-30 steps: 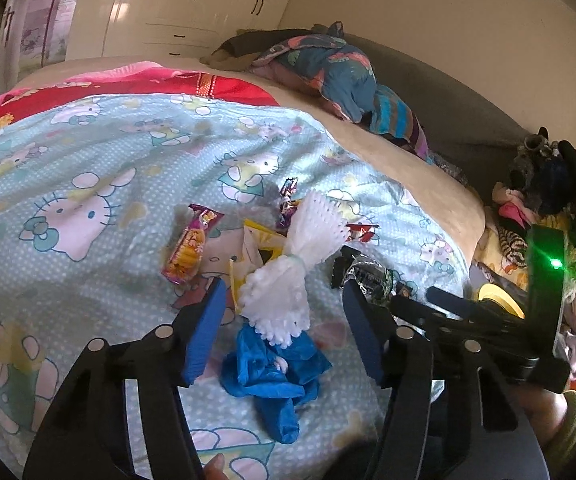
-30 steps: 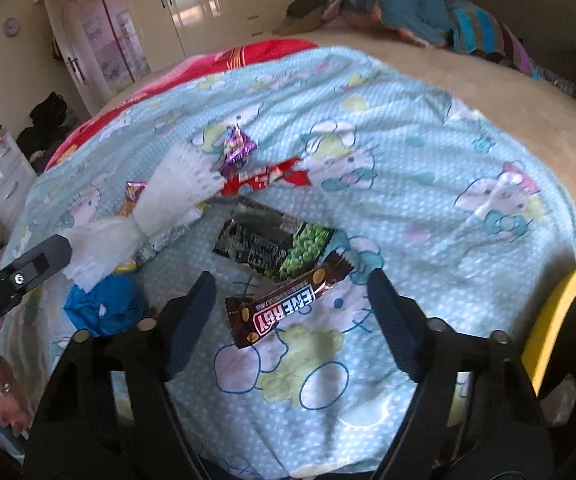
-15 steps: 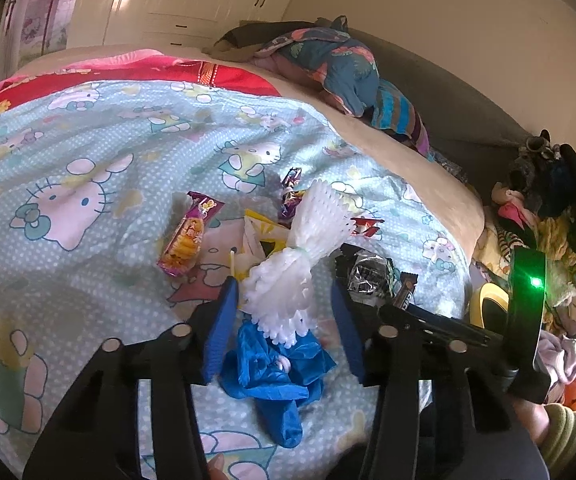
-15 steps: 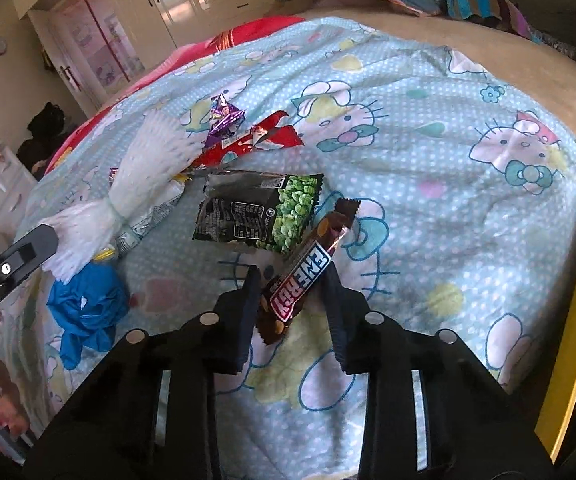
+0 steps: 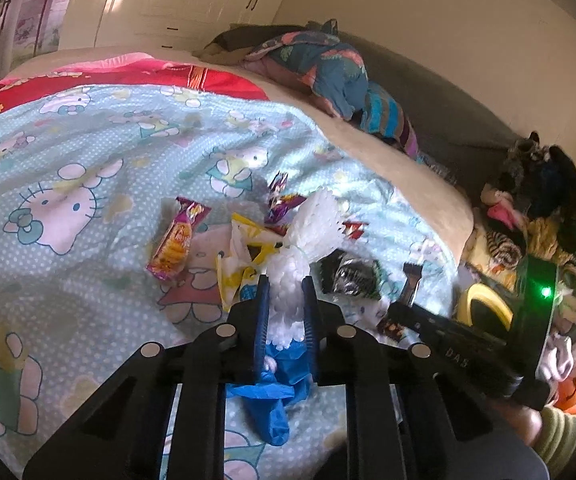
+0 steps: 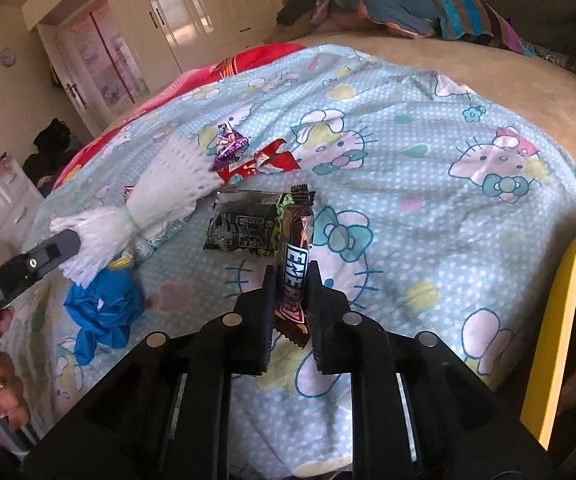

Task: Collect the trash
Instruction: 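Grasp the brown candy bar with right gripper while left grasps white mesh sleeve, then carry the candy bar with right gripper while left carries mesh sleeve to bin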

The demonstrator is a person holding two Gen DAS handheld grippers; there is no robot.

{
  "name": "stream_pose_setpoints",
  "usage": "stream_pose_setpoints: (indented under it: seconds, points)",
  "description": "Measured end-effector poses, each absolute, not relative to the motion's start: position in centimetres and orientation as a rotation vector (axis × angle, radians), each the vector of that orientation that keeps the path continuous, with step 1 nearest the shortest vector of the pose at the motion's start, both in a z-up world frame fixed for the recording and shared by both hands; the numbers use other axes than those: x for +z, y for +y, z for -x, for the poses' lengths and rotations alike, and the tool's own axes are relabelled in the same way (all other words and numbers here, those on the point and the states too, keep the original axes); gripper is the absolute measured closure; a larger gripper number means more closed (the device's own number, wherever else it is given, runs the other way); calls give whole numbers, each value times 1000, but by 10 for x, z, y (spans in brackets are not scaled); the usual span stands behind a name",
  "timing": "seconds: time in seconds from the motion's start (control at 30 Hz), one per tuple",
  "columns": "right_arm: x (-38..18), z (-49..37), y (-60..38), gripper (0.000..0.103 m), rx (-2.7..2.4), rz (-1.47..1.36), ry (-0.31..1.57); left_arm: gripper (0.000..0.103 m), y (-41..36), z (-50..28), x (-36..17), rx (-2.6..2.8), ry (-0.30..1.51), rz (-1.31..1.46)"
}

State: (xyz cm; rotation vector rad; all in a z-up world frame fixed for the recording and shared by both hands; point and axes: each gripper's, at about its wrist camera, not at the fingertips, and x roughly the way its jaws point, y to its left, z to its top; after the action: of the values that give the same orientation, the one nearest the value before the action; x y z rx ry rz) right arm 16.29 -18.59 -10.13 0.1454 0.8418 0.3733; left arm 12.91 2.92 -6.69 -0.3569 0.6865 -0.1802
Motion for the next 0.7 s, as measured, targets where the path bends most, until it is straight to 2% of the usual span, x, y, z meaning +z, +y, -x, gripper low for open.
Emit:
stream_pose_setpoints:
  seconds: [0.7]
  points:
    - [-61, -137, -190, 93, 439, -127, 727, 88, 34, -110, -14, -207, 551, 384]
